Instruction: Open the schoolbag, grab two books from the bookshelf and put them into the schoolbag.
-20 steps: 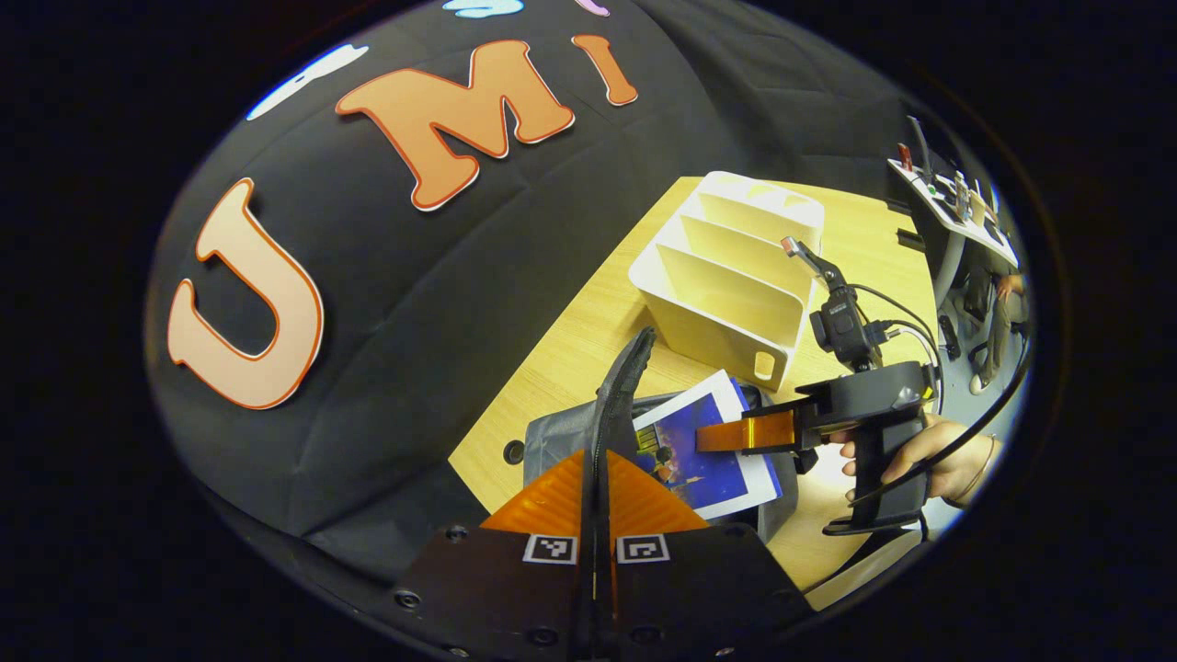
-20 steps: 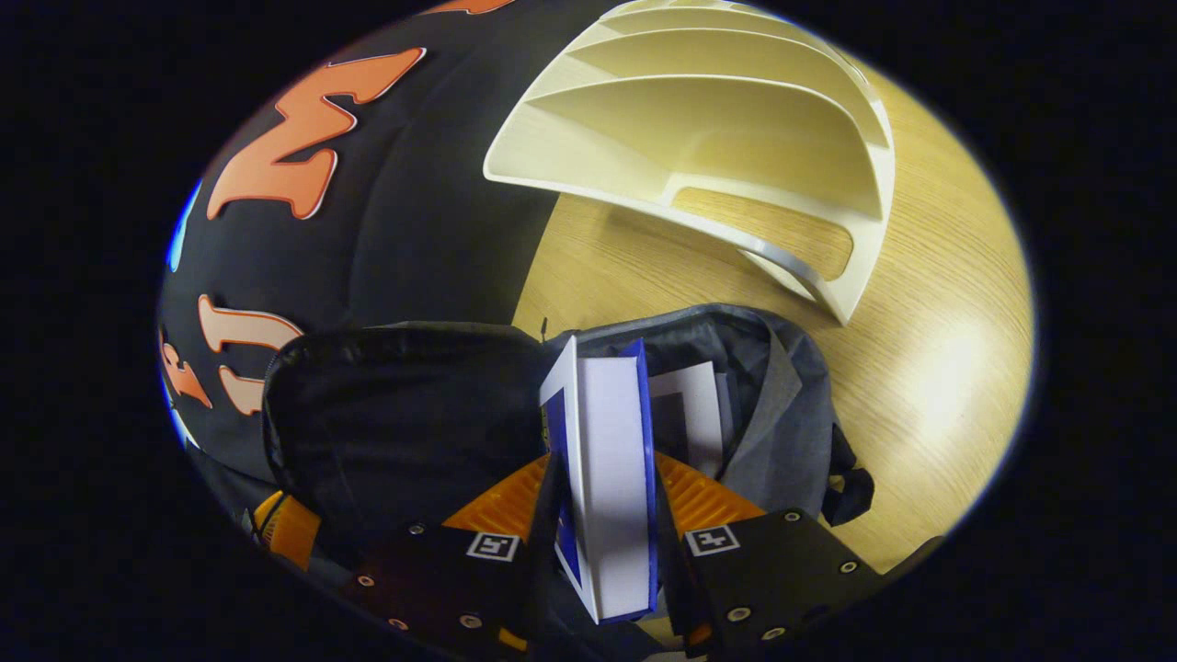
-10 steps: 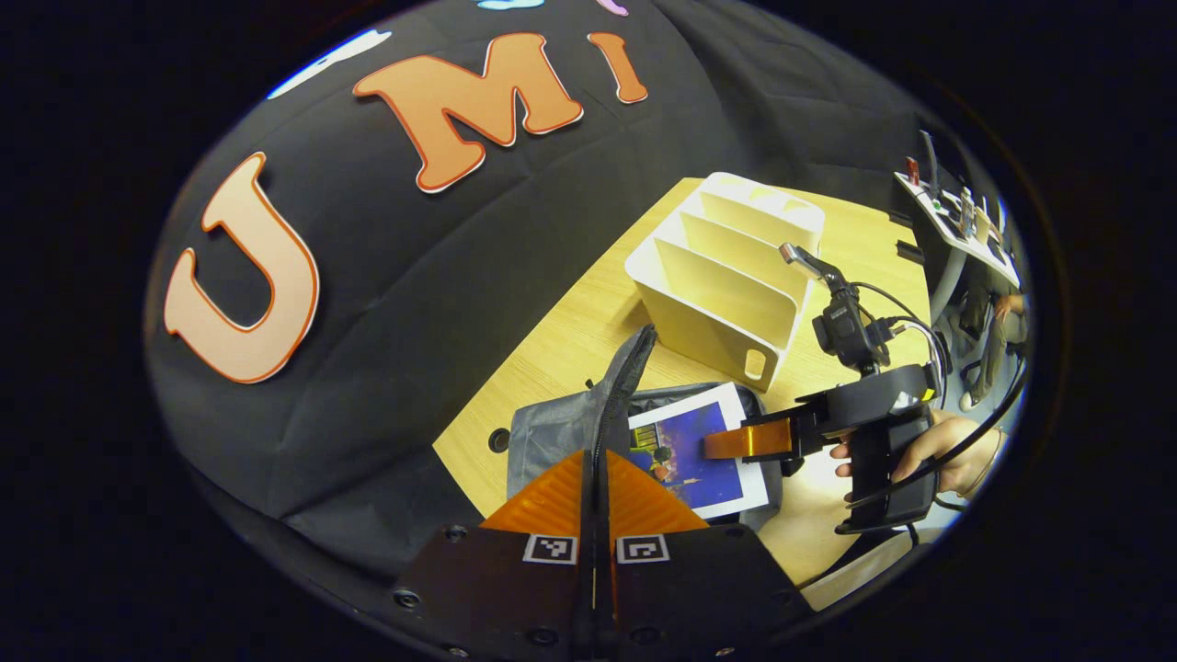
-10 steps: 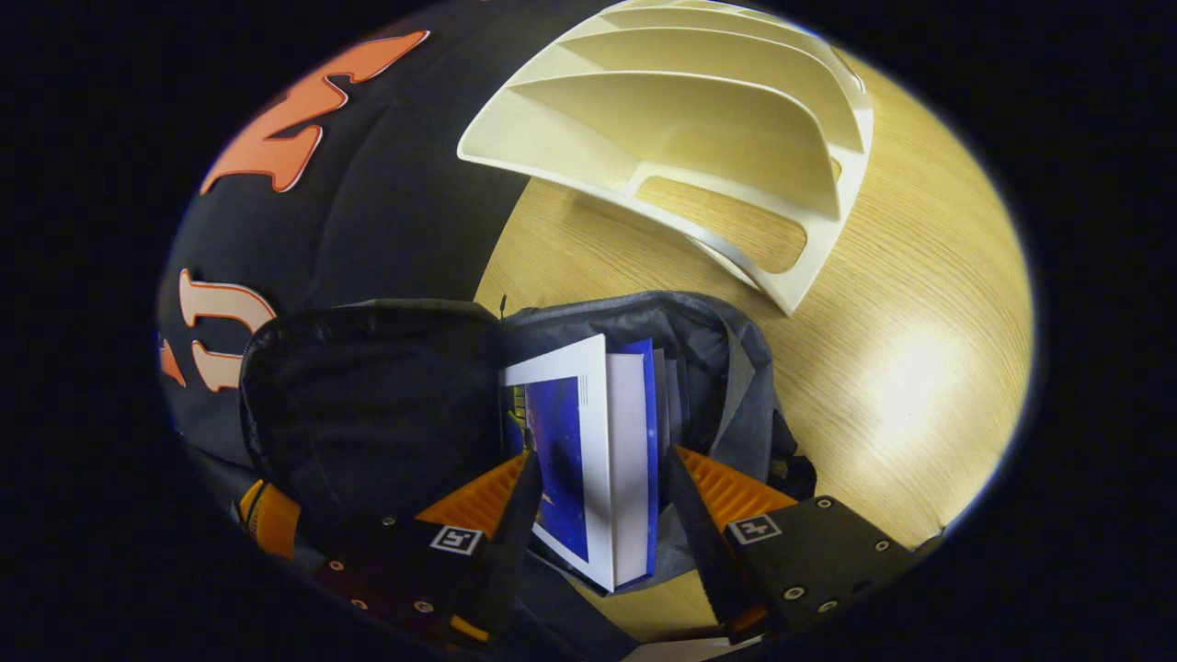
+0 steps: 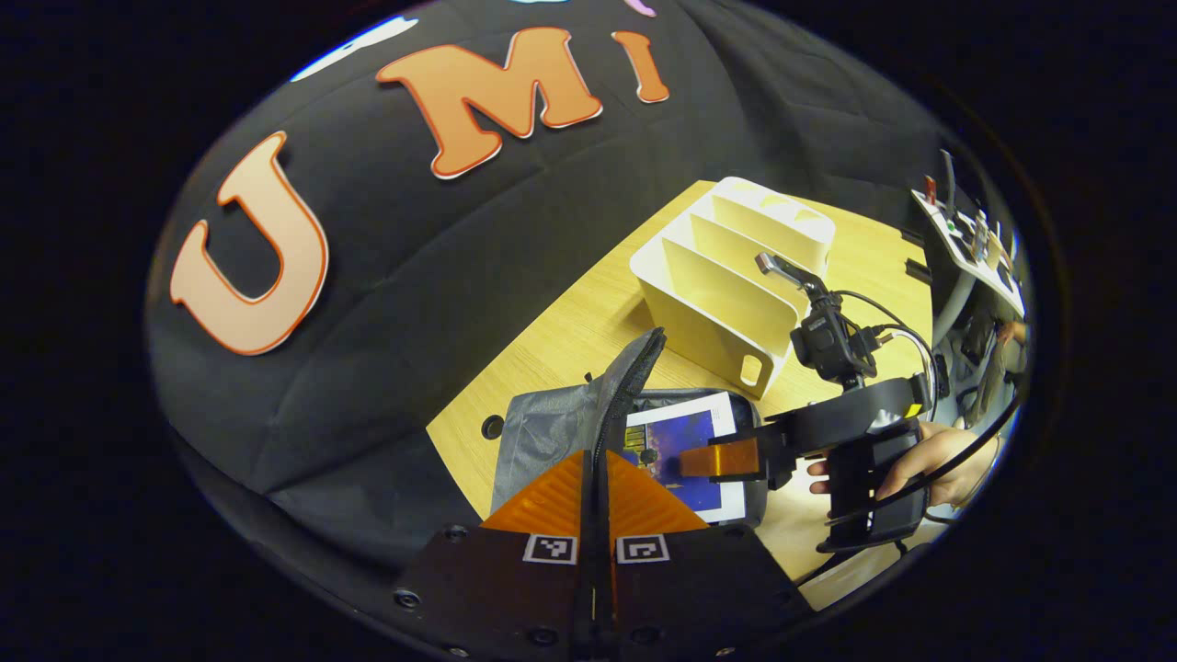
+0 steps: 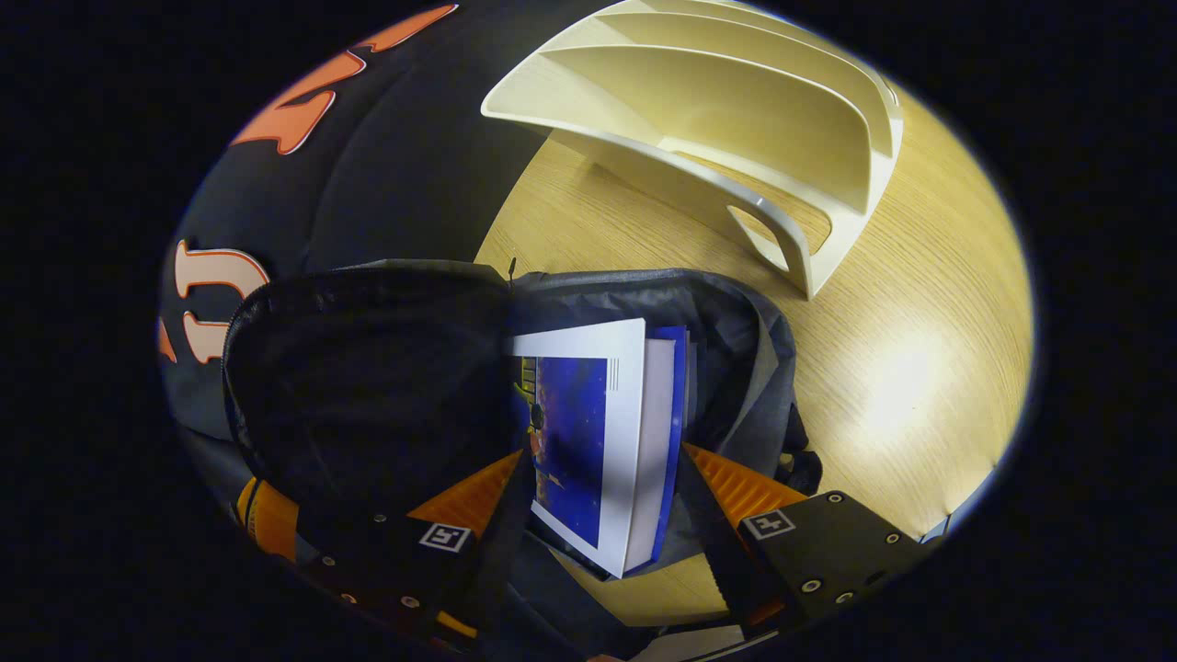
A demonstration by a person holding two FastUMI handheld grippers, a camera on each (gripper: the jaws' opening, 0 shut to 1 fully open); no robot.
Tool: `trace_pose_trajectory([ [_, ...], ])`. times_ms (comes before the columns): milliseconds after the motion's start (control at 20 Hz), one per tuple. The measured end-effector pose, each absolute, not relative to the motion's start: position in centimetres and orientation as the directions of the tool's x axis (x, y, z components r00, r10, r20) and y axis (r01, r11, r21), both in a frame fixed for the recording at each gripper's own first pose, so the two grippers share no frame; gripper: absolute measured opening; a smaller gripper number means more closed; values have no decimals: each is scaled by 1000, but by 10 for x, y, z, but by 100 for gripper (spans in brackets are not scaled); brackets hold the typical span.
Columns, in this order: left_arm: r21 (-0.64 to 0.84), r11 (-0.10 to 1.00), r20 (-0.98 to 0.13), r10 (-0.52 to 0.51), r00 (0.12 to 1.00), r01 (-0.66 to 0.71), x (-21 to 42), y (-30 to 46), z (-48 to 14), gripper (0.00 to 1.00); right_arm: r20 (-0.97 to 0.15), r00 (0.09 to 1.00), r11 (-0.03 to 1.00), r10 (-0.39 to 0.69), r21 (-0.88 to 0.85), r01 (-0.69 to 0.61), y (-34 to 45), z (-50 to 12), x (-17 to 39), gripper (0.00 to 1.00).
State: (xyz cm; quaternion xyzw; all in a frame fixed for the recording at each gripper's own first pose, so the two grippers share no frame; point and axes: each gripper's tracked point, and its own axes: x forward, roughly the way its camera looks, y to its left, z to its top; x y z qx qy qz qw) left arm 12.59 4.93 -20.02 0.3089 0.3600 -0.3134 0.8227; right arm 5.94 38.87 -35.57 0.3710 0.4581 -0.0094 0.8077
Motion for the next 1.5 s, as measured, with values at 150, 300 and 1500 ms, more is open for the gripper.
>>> trace_pose_trajectory([
  [150,261,659,-790,-273,548,706,120,55,-209,2,-791,531,779,305,527,338,361,-356,45,95],
  [300,225,692,-798,-273,537,686,110,48,-218,3,-802,524,815,286,491,308,329,-345,39,98],
  [1500,104,930,-629,-213,748,352,117,4,-206,97,-517,855,999,-29,2,36,169,-167,62,98],
])
